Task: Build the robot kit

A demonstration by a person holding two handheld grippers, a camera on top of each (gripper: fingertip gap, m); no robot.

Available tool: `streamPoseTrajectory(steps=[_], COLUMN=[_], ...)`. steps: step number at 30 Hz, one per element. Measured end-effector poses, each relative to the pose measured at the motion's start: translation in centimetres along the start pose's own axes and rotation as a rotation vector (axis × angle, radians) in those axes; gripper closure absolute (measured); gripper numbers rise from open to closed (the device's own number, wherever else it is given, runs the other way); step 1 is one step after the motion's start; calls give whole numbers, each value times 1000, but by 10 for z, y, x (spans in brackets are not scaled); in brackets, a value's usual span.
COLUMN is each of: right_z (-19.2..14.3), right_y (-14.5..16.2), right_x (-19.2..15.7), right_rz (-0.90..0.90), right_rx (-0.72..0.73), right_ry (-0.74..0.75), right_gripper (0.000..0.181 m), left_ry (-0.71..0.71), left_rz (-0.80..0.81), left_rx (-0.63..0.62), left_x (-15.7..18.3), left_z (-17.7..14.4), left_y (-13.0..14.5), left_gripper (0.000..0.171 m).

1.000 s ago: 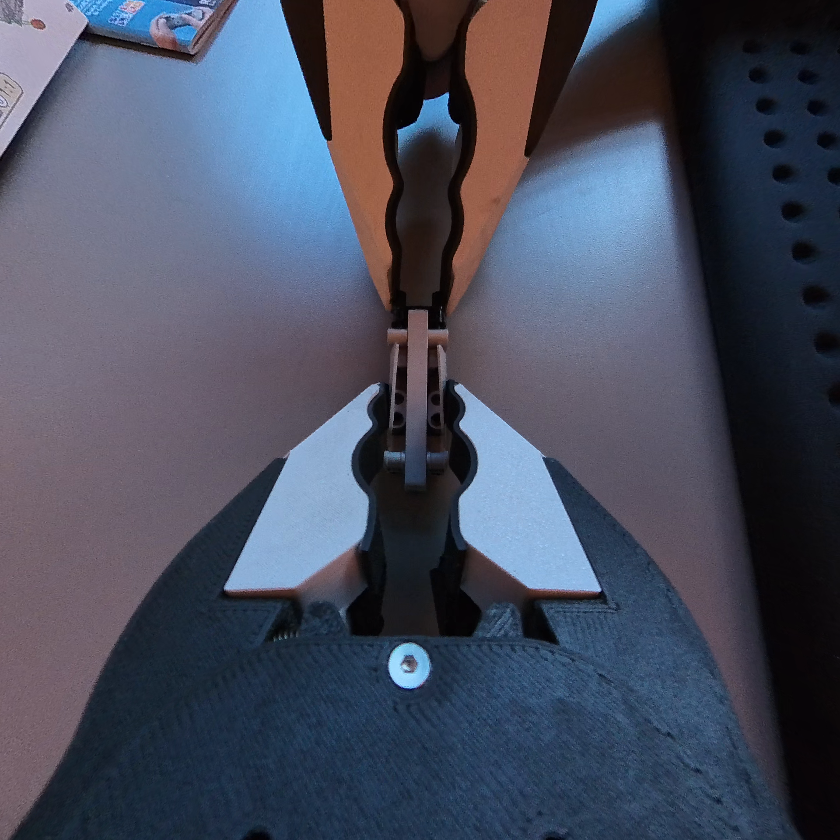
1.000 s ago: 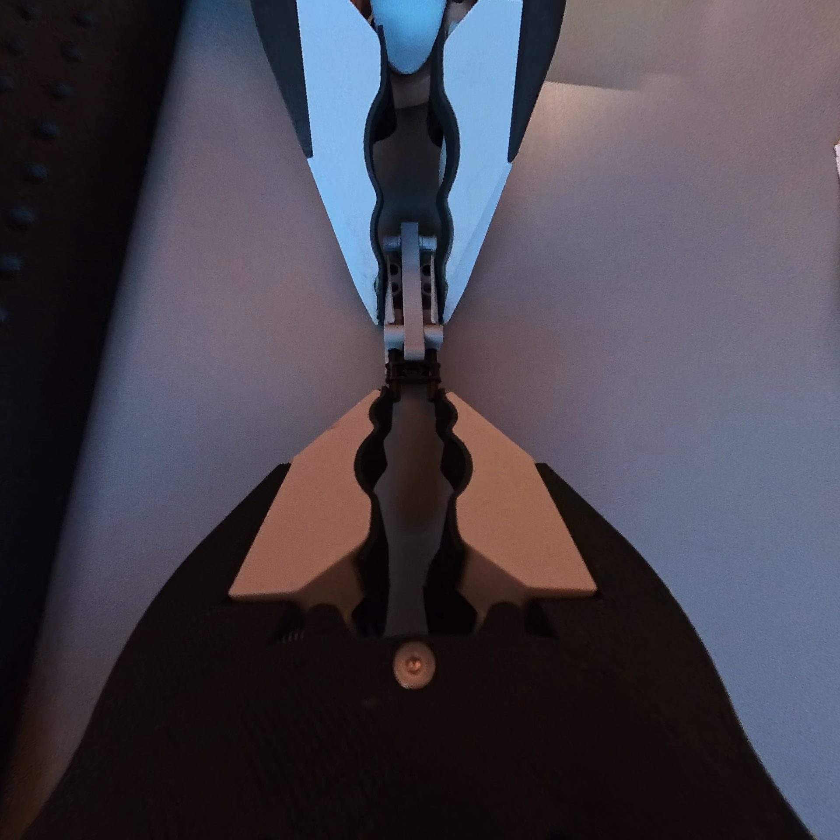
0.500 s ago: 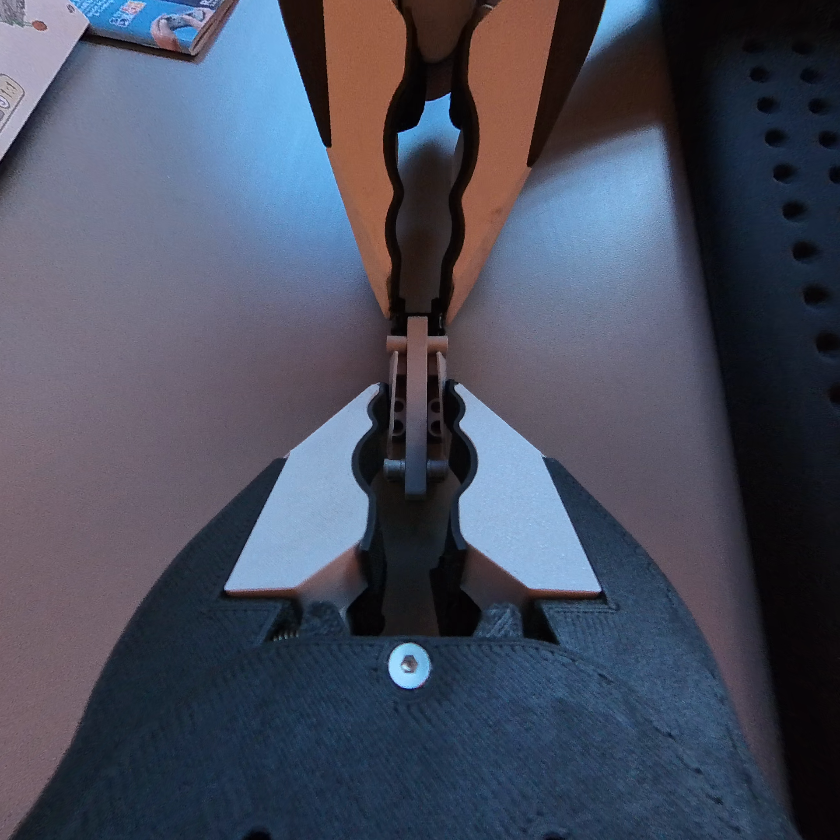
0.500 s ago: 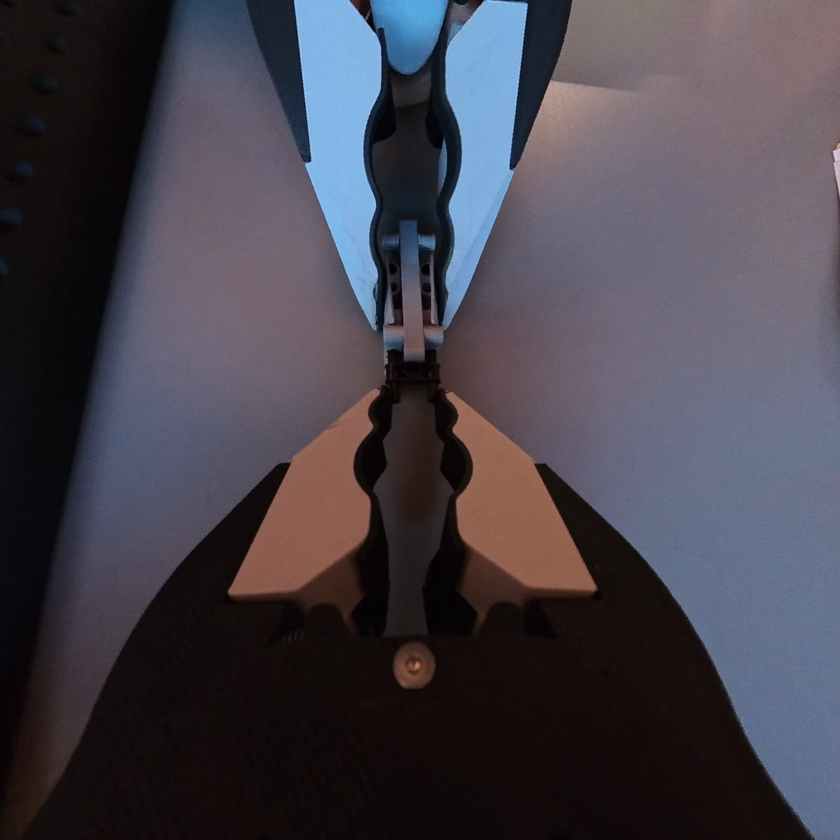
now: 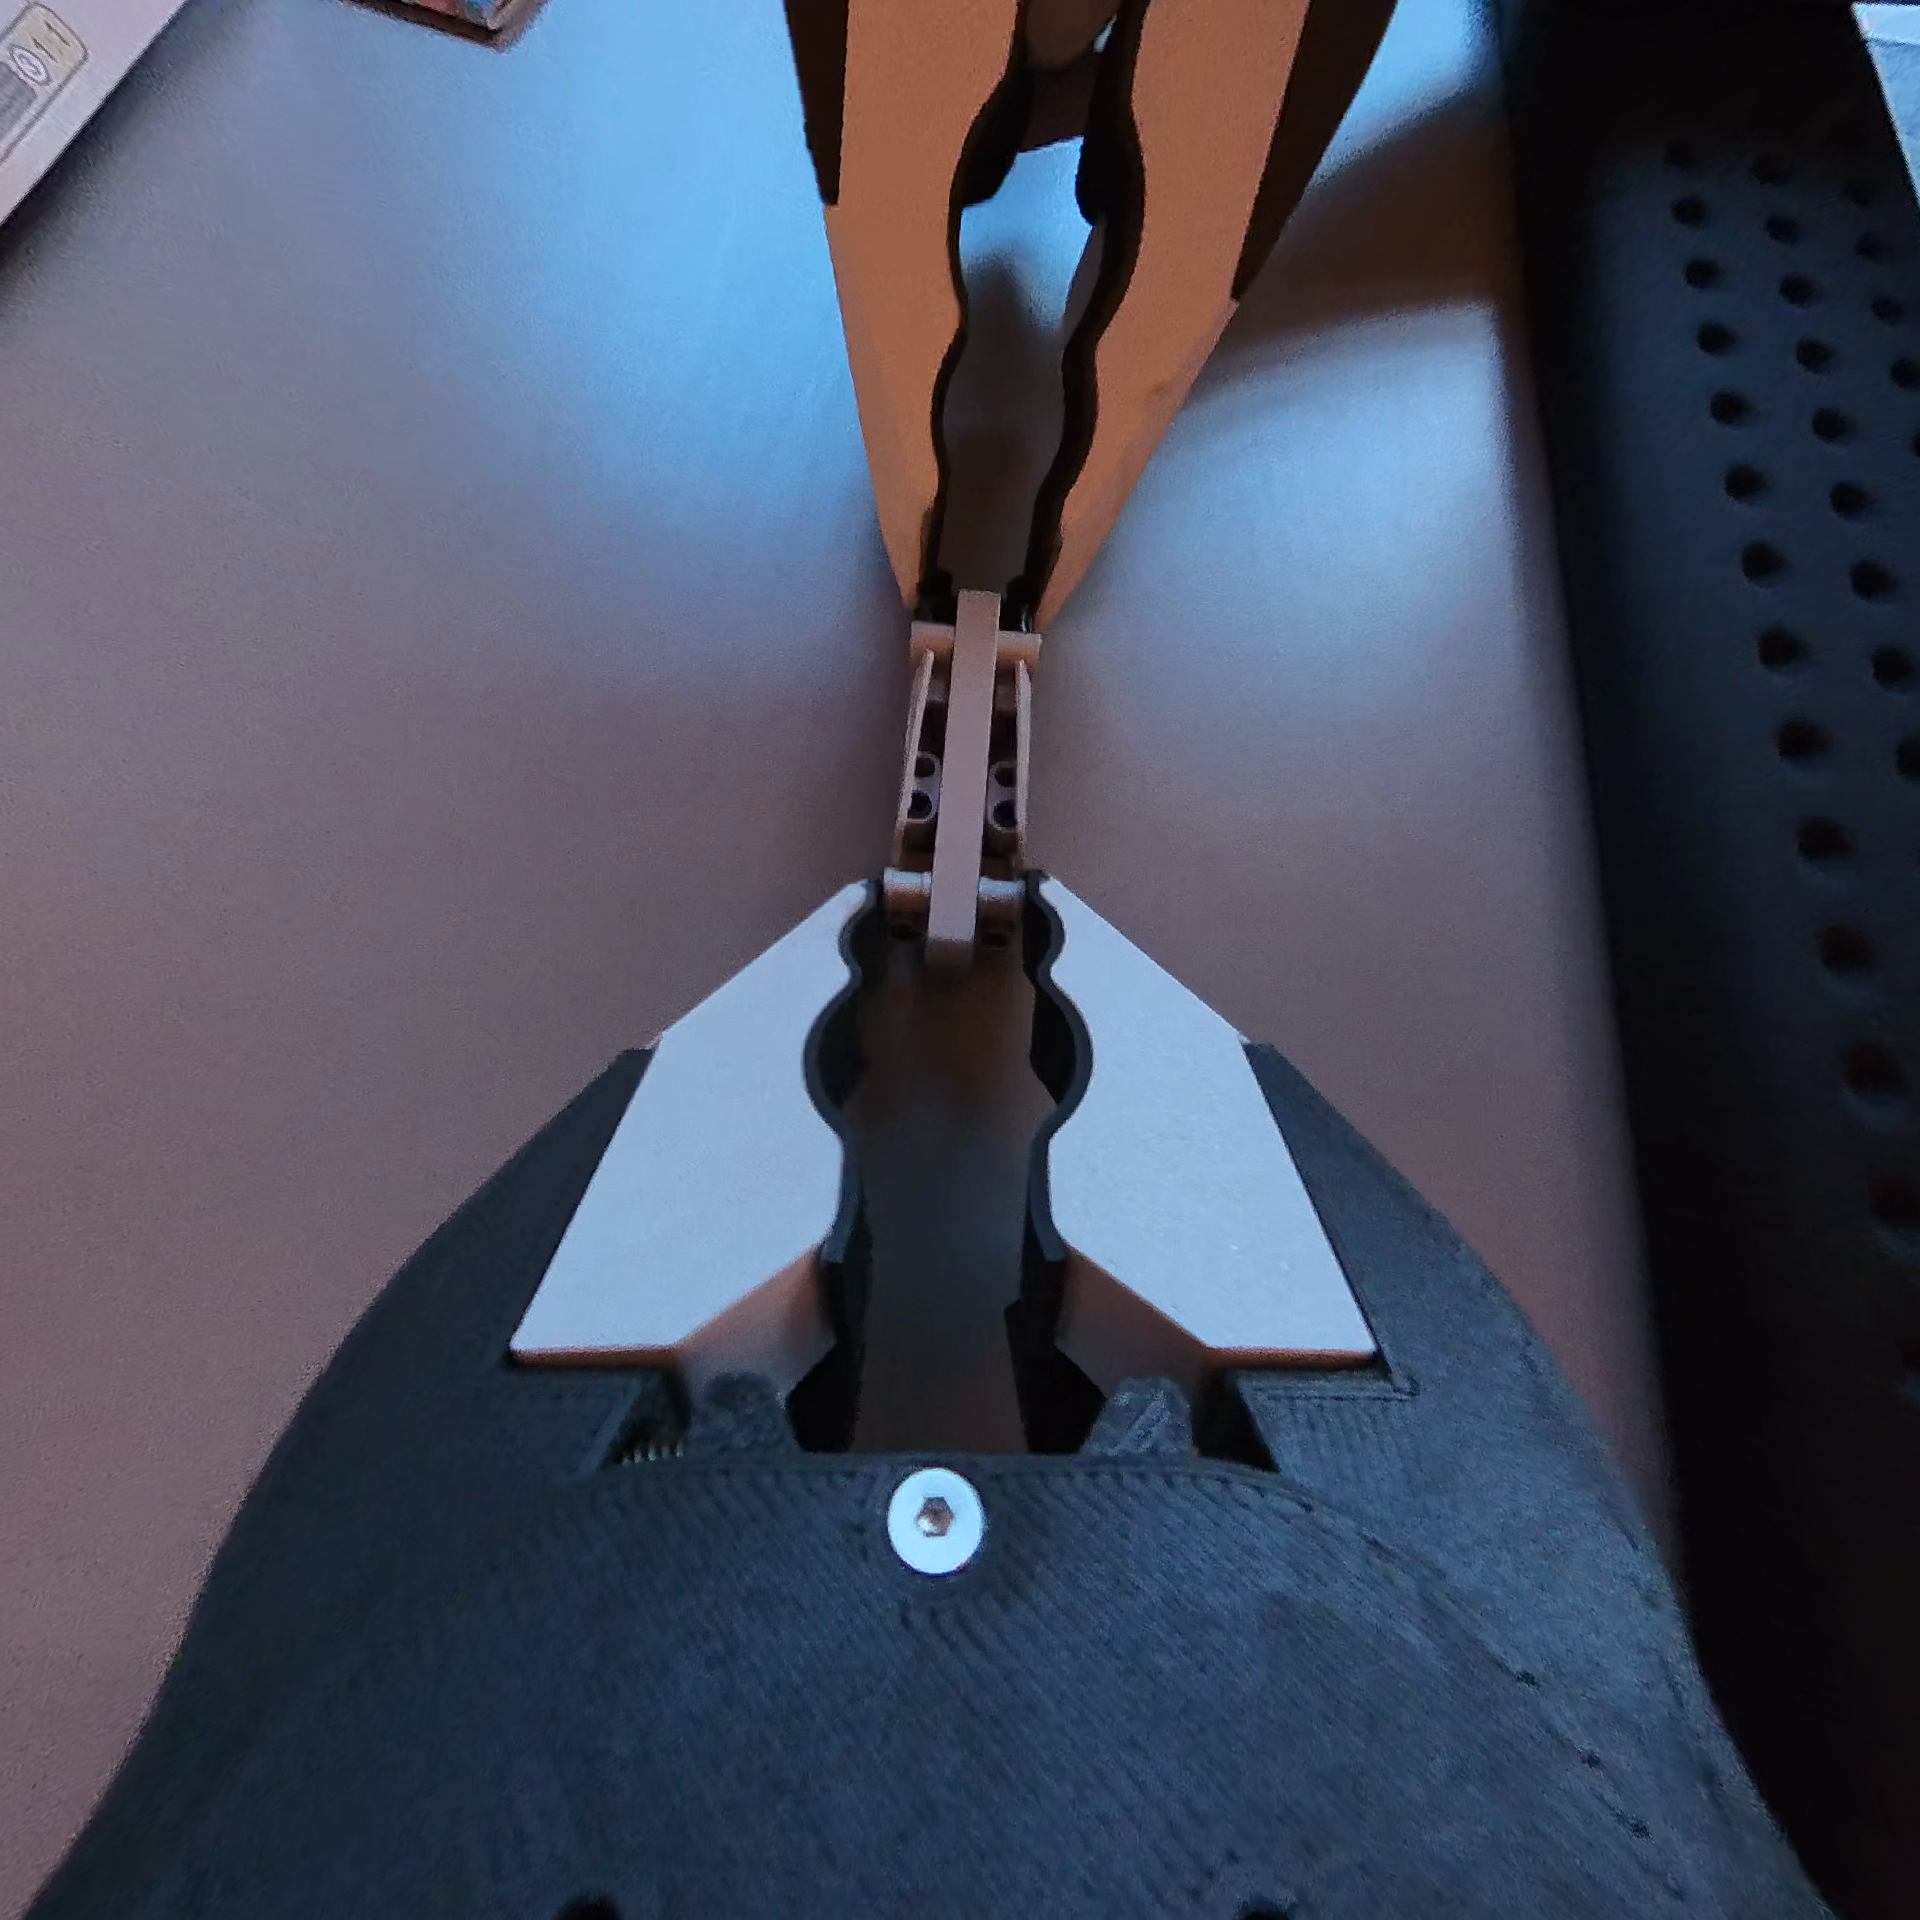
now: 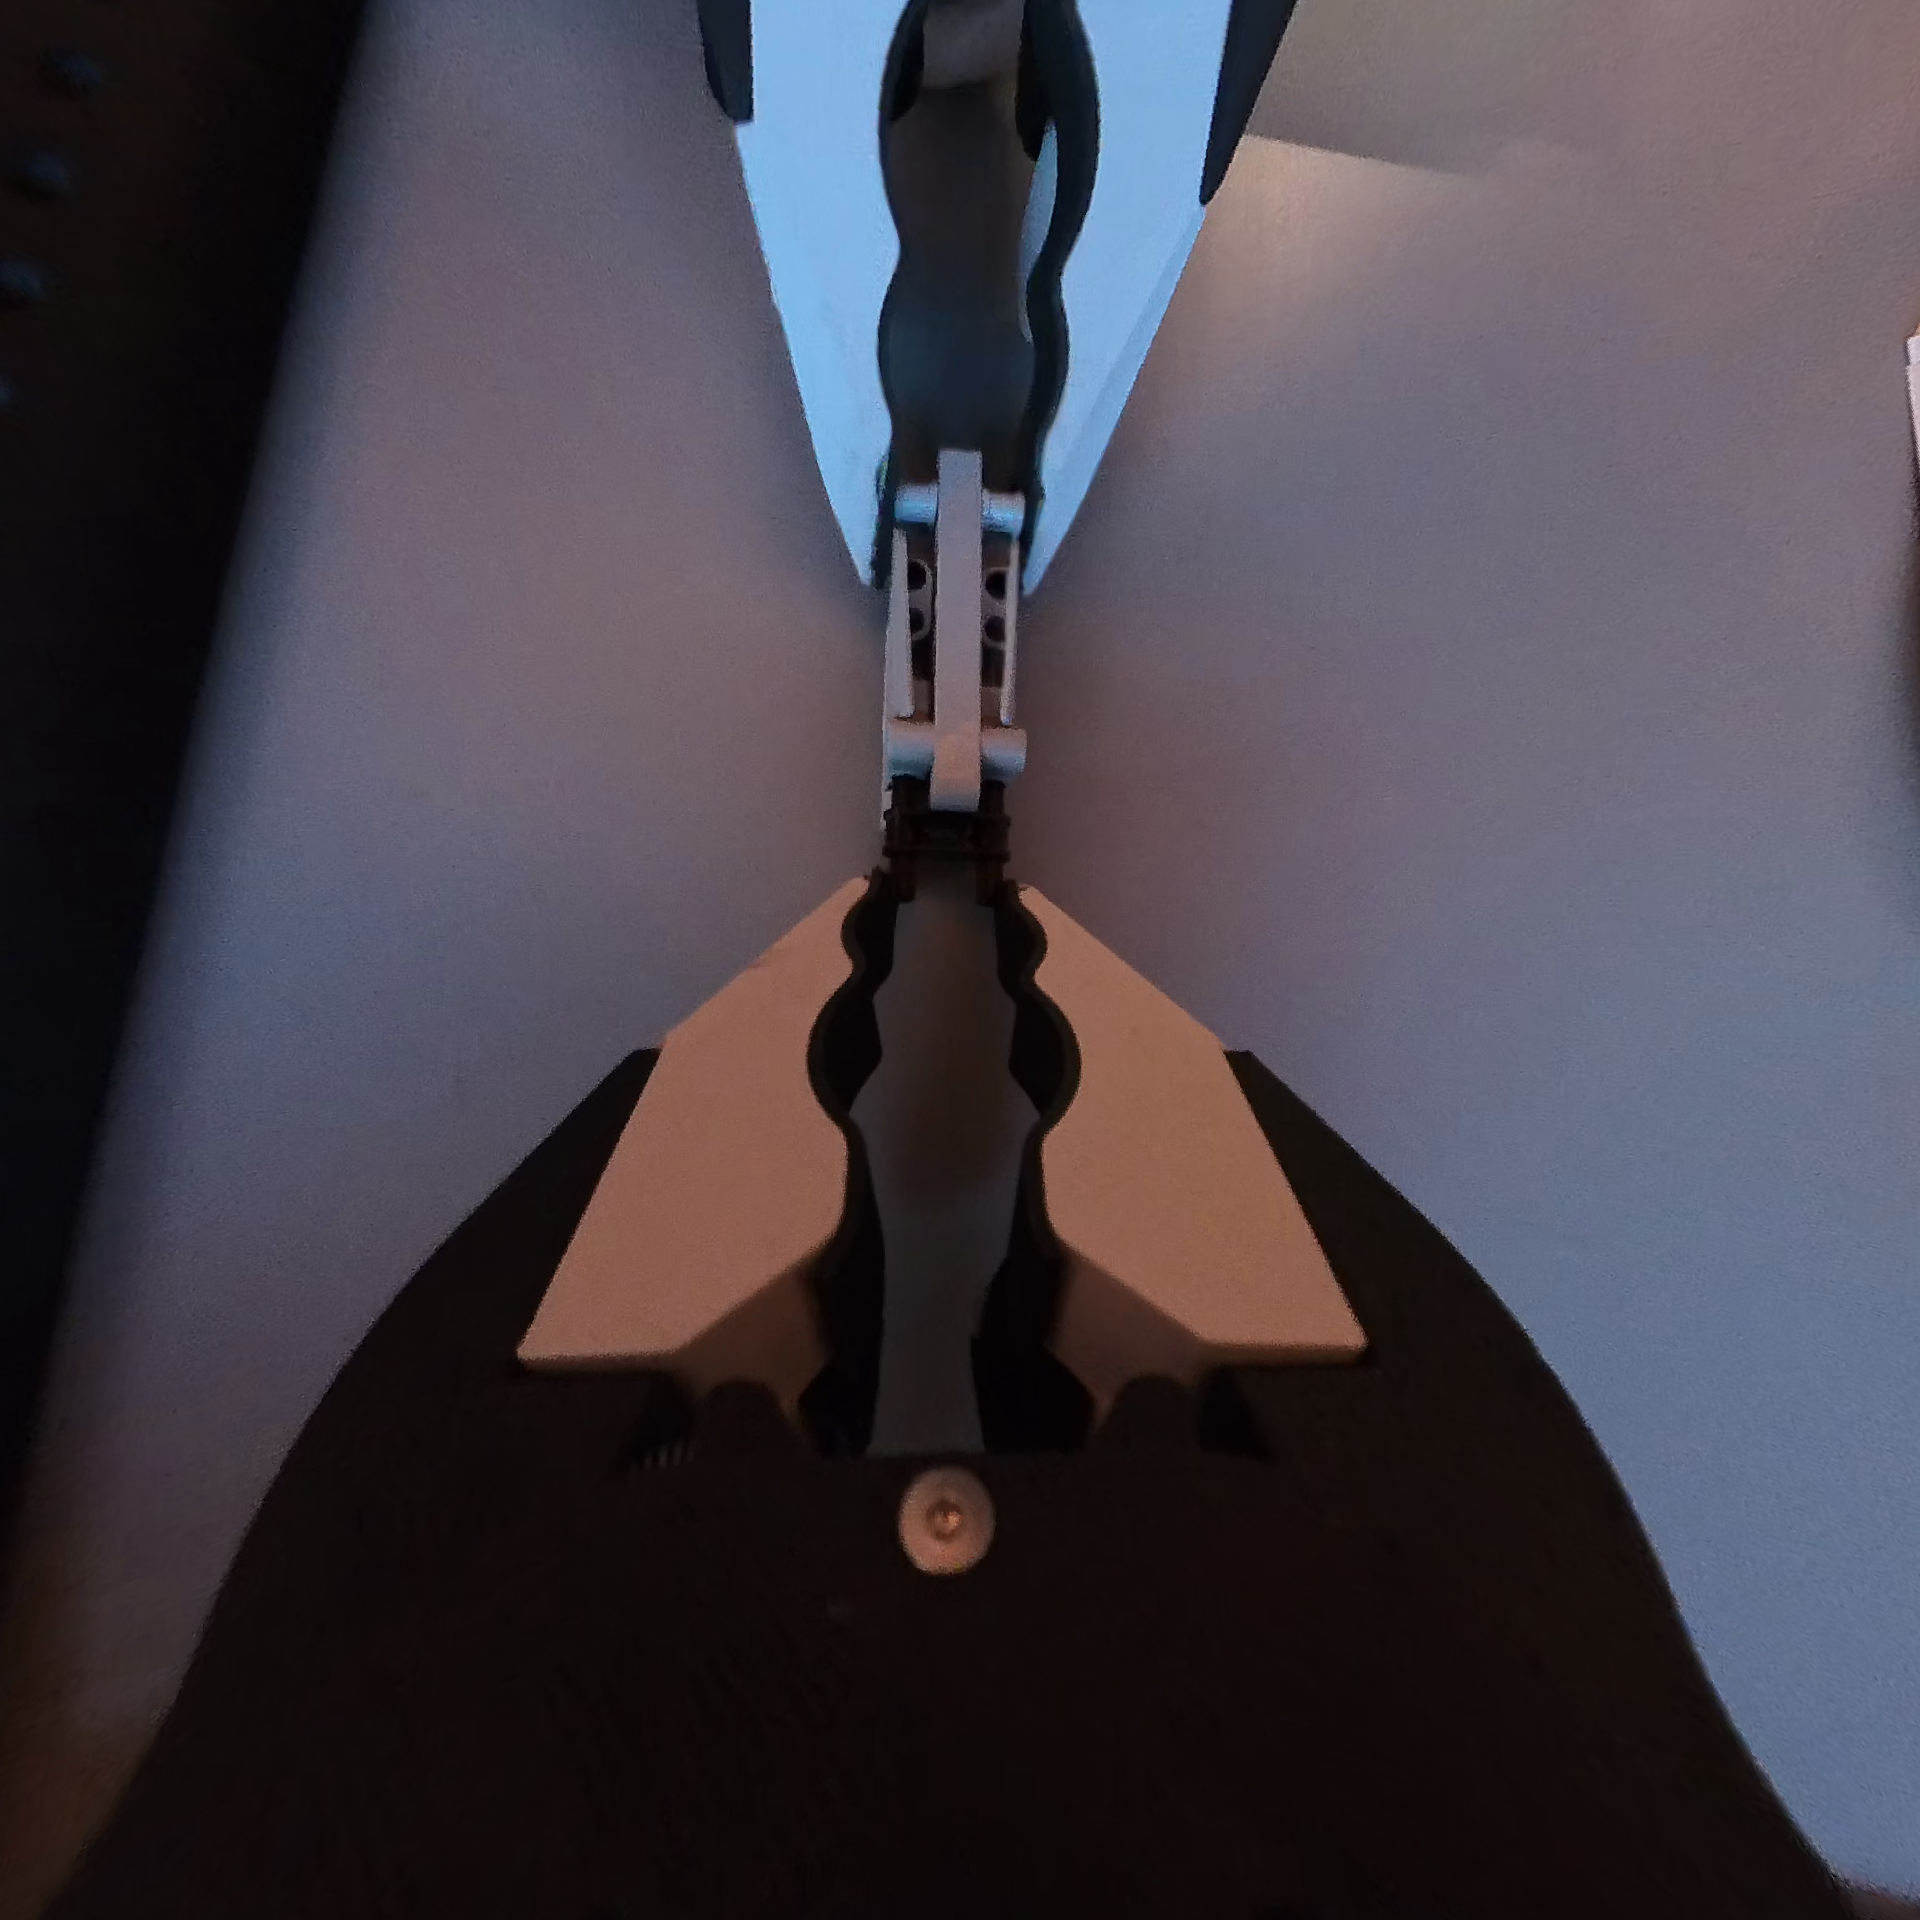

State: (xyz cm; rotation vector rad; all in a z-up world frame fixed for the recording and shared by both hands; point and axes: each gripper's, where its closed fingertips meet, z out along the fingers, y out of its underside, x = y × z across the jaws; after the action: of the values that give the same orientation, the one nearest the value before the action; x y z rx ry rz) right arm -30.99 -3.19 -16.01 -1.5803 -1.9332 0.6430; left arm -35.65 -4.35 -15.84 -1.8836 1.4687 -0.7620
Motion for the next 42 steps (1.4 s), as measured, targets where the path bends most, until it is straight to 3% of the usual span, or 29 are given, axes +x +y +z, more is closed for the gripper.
streamPoseTrajectory(steps=[10, 14, 31, 42], right_z=[-6, -6, -7, -8], right_y=[6, 6, 7, 5], right_x=[-1, 0, -2, -1], right_rz=[-7, -13, -24, 1], right_rx=[-29, -37, -49, -21], right_ry=[15, 25, 23, 21], right_gripper=[161, 161, 161, 161], left_ry=[-9, -6, 16, 4], left_rz=[16, 55, 43, 73], left_rx=[6, 2, 36, -26], left_x=[-2, 1, 3, 4], left_z=[-7, -5, -14, -2], left_y=[2, 1, -4, 2], left_gripper=[144, 158, 161, 166])
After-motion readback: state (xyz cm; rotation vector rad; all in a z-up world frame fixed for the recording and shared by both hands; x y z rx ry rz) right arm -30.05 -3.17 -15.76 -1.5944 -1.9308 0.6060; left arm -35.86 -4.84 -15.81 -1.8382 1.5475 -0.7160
